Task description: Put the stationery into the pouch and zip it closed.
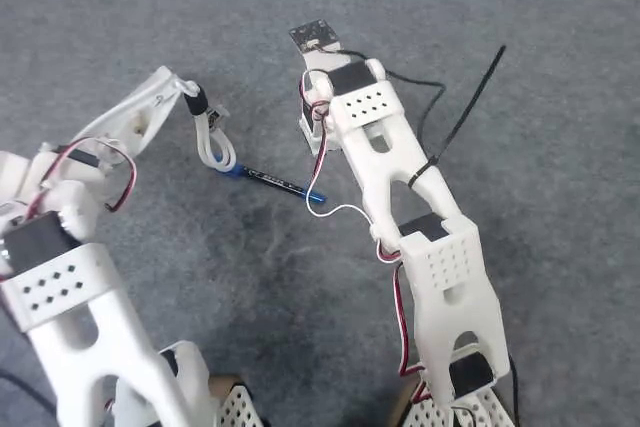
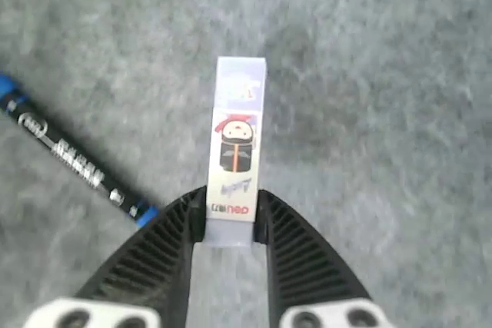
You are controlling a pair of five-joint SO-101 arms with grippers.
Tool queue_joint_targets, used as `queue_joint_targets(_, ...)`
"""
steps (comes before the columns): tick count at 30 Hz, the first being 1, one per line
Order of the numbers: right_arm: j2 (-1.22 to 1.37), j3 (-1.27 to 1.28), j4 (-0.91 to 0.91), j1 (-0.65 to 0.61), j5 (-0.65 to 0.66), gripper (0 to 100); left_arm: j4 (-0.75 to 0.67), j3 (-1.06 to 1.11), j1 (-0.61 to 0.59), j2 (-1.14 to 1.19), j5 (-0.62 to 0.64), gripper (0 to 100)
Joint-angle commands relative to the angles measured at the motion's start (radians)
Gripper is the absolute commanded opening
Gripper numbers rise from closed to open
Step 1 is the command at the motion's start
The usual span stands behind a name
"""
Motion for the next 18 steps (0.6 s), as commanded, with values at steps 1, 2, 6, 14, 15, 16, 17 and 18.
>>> queue_joint_targets(1, -0.013, -0.084, 0.093, 0.004, 0.017, 5.6, -0.037, -0.054, -0.008, -0.008, 0.011, 1)
queue_joint_targets(2, -0.013, -0.086, 0.105, 0.001, 0.017, 8.7, -0.037, -0.054, -0.008, -0.008, 0.011, 1)
queue_joint_targets(6, -0.013, -0.086, 0.127, -0.010, 0.017, 13.9, -0.037, -0.054, -0.008, -0.008, 0.011, 1)
queue_joint_targets(14, 0.028, -0.084, 0.048, -0.028, 0.017, 9.9, -0.037, -0.054, -0.008, -0.006, 0.011, 1)
queue_joint_targets(15, 0.044, -0.084, 0.033, -0.028, 0.017, 9.9, -0.037, -0.054, -0.008, -0.006, 0.011, 1)
queue_joint_targets(16, 0.062, -0.086, 0.015, -0.028, 0.017, 9.9, -0.037, -0.054, -0.008, -0.006, 0.011, 1)
queue_joint_targets(17, 0.079, -0.089, 0.002, -0.028, 0.017, 9.9, -0.037, -0.054, -0.008, -0.006, 0.011, 1)
queue_joint_targets(18, 0.094, -0.089, -0.010, -0.030, 0.018, 10.1, -0.037, -0.054, -0.008, -0.006, 0.011, 1)
